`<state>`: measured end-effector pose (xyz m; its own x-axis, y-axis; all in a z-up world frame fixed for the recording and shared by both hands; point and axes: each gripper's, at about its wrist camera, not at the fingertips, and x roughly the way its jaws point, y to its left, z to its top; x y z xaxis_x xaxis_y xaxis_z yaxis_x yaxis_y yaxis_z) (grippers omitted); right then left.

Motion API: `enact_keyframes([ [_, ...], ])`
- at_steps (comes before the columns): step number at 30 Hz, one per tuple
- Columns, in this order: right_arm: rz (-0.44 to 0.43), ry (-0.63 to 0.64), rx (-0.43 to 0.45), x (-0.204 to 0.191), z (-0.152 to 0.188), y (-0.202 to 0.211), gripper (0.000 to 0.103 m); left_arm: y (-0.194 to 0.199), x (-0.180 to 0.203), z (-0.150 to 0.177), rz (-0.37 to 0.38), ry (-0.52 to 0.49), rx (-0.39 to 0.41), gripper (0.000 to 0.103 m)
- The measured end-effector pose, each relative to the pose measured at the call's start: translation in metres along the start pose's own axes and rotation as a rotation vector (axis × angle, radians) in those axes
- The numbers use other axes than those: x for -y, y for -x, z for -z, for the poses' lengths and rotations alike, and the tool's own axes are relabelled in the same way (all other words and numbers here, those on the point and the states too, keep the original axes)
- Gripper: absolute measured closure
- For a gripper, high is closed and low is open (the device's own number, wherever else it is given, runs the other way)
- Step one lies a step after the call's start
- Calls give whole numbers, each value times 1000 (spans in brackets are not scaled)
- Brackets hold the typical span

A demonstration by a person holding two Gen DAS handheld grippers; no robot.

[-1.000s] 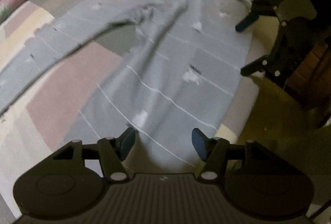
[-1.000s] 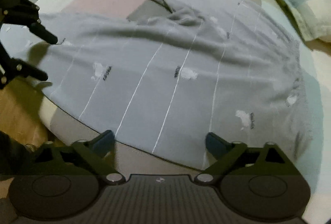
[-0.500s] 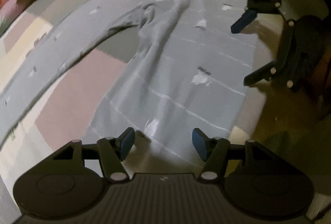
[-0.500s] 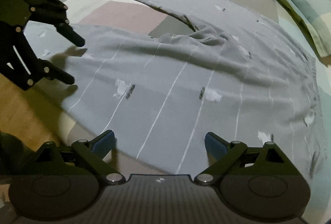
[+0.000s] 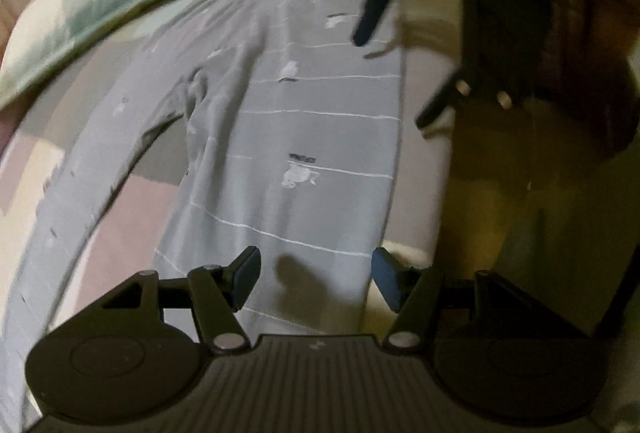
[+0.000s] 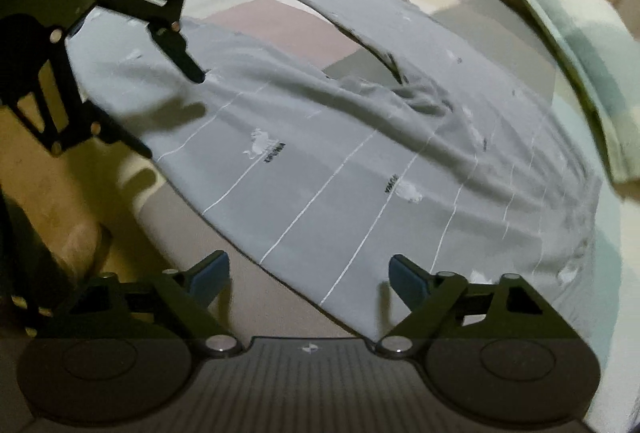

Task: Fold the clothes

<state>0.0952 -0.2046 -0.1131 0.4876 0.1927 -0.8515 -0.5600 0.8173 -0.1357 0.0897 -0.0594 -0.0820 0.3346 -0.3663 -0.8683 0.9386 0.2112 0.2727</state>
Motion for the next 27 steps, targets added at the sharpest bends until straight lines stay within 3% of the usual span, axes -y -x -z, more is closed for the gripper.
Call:
enact_keyframes([
  [5,-46,227,-14,-28,0,0,30,6,17,16,-32,-94,26,42],
  [9,-60,393,24,-51,-11,-2,40,6,19,21,-88,-60,13,56],
  [14,-55,521,63,-69,-31,-20,45,1,21,27,-121,-44,2,56],
  [20,-69,674,109,-84,-48,-33,45,-1,34,27,-113,-137,60,58],
  [22,-63,714,118,-87,-51,-35,59,-2,36,27,-116,-161,75,58],
  [23,-72,723,106,-87,-54,-36,71,-2,34,25,-111,-155,71,58],
  [25,-103,728,82,-85,-58,-39,87,-2,29,23,-63,-113,52,69],
  [26,-119,724,69,-85,-59,-38,98,-2,26,21,-30,-88,39,85],
  [27,-134,720,56,-84,-60,-38,100,-2,25,20,-8,-75,29,100],
])
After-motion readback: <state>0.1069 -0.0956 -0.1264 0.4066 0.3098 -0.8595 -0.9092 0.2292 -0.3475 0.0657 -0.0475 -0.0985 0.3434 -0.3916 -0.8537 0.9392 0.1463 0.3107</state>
